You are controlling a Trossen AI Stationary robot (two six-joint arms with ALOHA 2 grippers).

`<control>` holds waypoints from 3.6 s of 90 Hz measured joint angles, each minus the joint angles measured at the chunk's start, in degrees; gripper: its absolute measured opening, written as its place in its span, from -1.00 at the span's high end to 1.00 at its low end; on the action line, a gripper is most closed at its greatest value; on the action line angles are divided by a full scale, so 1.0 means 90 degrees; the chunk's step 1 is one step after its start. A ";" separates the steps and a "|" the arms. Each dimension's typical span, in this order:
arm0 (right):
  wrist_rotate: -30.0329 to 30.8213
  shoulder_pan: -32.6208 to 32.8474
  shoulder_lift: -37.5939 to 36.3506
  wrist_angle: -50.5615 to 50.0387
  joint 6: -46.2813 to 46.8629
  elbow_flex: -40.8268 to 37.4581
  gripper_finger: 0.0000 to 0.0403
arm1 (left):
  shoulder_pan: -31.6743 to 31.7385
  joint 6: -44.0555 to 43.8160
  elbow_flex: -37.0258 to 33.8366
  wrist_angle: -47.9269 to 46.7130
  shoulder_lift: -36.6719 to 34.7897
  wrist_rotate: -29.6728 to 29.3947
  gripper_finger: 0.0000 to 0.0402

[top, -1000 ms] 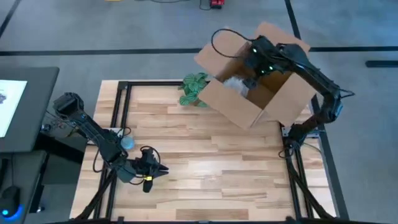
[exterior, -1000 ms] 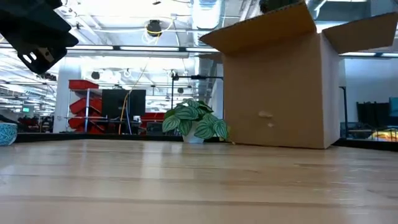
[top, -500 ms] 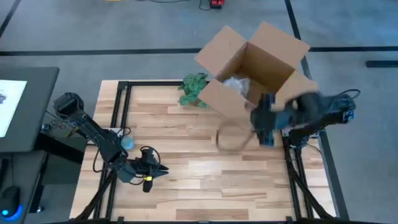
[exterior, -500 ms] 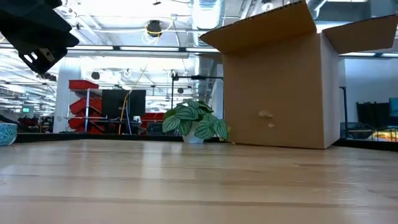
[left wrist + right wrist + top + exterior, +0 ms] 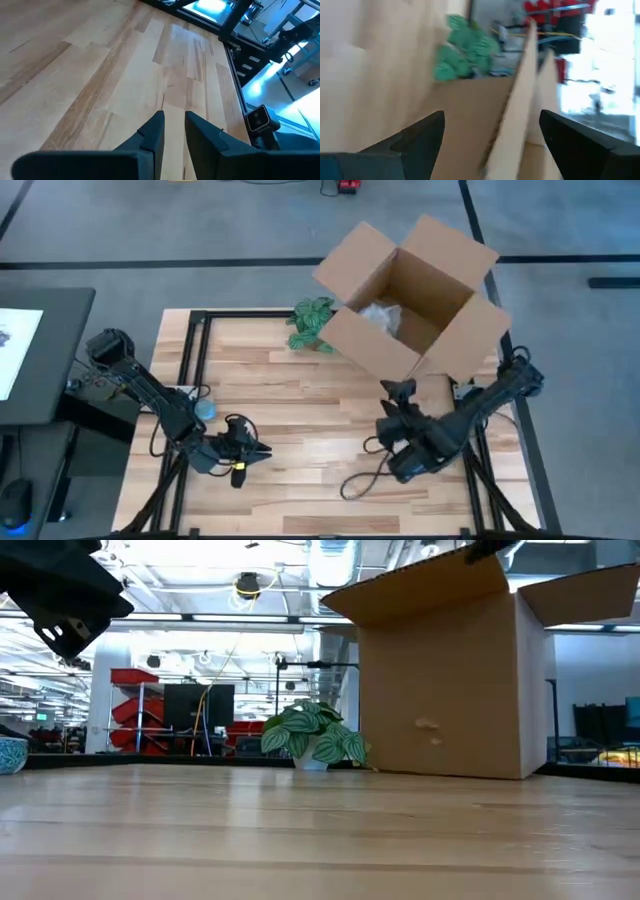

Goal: Wrap mug
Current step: Move the cardboard box to the center of the table, then close the cardboard box

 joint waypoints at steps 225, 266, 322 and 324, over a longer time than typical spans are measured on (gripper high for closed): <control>-0.1012 0.1819 -0.0007 0.3559 -0.1359 0.1819 0.99 | -0.0015 -0.0255 0.0000 0.0153 0.0000 0.0223 0.71; -0.2574 0.1838 0.0064 0.3530 -0.0473 0.2417 0.93 | -0.0017 -0.0204 0.0000 -0.0045 0.0000 0.0008 0.71; -0.4267 0.1379 0.0173 0.3368 -0.0345 0.3468 -0.05 | -0.0238 -0.0007 0.0005 -0.0397 -0.0921 -0.0397 0.71; -0.4268 0.1407 0.0173 0.3318 -0.0343 0.3551 -0.06 | -0.0238 0.0037 0.0005 -0.0419 -0.0973 -0.0400 0.71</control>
